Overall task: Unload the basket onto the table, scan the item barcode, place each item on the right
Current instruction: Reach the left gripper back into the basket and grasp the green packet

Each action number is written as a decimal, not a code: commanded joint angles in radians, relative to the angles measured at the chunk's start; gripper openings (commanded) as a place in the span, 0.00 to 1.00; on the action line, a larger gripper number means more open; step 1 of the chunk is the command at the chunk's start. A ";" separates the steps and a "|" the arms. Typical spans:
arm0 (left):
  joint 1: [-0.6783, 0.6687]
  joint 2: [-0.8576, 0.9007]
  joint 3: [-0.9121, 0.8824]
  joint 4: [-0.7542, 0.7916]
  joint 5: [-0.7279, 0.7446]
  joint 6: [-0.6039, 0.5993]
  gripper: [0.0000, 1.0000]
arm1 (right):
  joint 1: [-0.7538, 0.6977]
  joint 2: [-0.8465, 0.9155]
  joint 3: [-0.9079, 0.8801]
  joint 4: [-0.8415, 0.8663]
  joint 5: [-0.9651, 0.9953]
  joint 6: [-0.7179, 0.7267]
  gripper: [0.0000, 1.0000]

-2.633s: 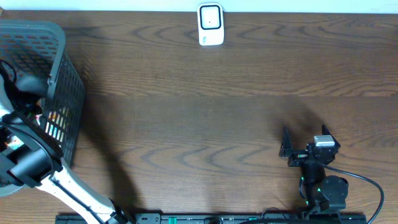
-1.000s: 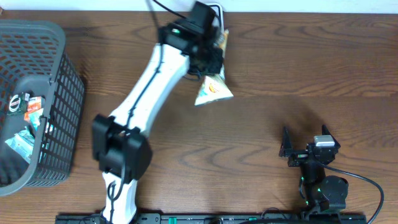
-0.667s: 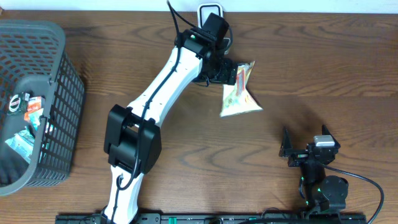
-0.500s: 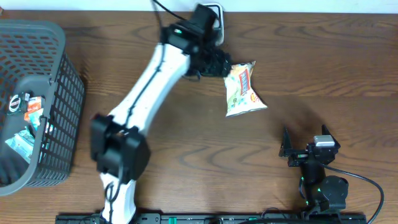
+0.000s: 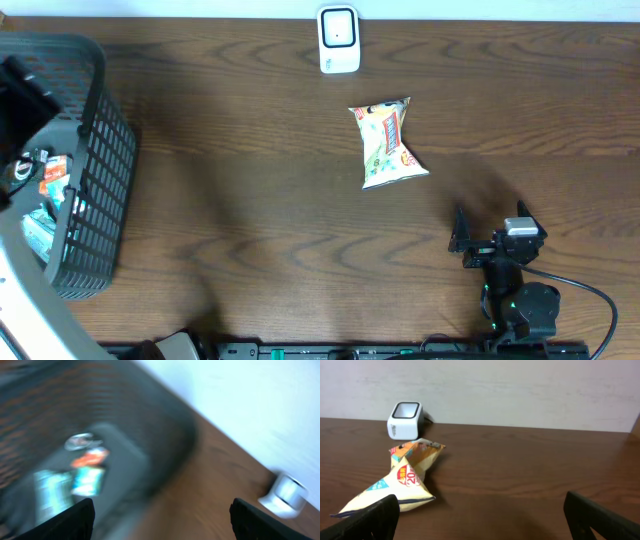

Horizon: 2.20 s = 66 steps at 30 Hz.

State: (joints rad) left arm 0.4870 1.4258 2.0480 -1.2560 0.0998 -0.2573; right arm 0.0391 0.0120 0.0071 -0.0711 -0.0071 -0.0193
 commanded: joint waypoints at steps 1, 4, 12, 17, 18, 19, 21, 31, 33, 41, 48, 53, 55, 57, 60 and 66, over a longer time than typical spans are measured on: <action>0.138 0.048 -0.044 -0.024 -0.057 0.009 0.85 | 0.008 -0.006 -0.002 -0.005 -0.003 -0.012 0.99; 0.196 0.092 -0.076 -0.023 -0.068 -0.006 0.85 | 0.008 -0.006 -0.002 -0.005 -0.003 -0.012 0.99; 0.204 0.298 -0.150 -0.061 -0.067 0.003 0.85 | 0.008 -0.006 -0.002 -0.005 -0.003 -0.012 0.99; 0.189 0.404 -0.203 -0.037 -0.068 0.037 0.84 | 0.008 -0.006 -0.002 -0.005 -0.003 -0.012 0.99; 0.188 0.424 -0.211 -0.033 -0.068 0.040 0.84 | 0.008 -0.006 -0.002 -0.005 -0.003 -0.012 0.99; 0.187 0.446 -0.215 -0.030 -0.068 0.040 0.83 | 0.008 -0.006 -0.002 -0.005 -0.003 -0.012 0.99; 0.188 0.476 -0.218 -0.028 -0.068 0.040 0.83 | 0.008 -0.006 -0.002 -0.005 -0.003 -0.012 0.99; 0.176 0.596 -0.275 0.024 -0.068 0.067 0.79 | 0.008 -0.006 -0.002 -0.005 -0.003 -0.012 0.99; 0.154 0.596 -0.335 0.085 -0.095 0.069 0.79 | 0.008 -0.006 -0.002 -0.005 -0.003 -0.012 0.99; 0.127 0.596 -0.541 0.306 -0.187 0.069 0.79 | 0.008 -0.006 -0.002 -0.005 -0.003 -0.012 0.99; 0.127 0.596 -0.615 0.395 -0.319 0.031 0.79 | 0.008 -0.006 -0.002 -0.005 -0.003 -0.012 0.99; 0.127 0.595 -0.615 0.408 -0.318 0.023 0.33 | 0.008 -0.006 -0.002 -0.005 -0.003 -0.012 0.99; 0.127 0.591 -0.615 0.401 -0.318 0.015 0.33 | 0.008 -0.006 -0.002 -0.005 -0.003 -0.012 0.99; 0.127 0.583 -0.615 0.393 -0.318 0.011 0.33 | 0.008 -0.006 -0.002 -0.005 -0.003 -0.012 0.99; 0.127 0.557 -0.605 0.376 -0.317 -0.010 0.33 | 0.008 -0.006 -0.002 -0.005 -0.003 -0.012 0.99; 0.127 0.437 -0.590 0.365 -0.290 -0.045 0.33 | 0.008 -0.006 -0.002 -0.005 -0.003 -0.012 0.99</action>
State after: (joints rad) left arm 0.6121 1.9667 1.4464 -0.8894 -0.2073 -0.2680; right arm 0.0387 0.0120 0.0071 -0.0711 -0.0071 -0.0193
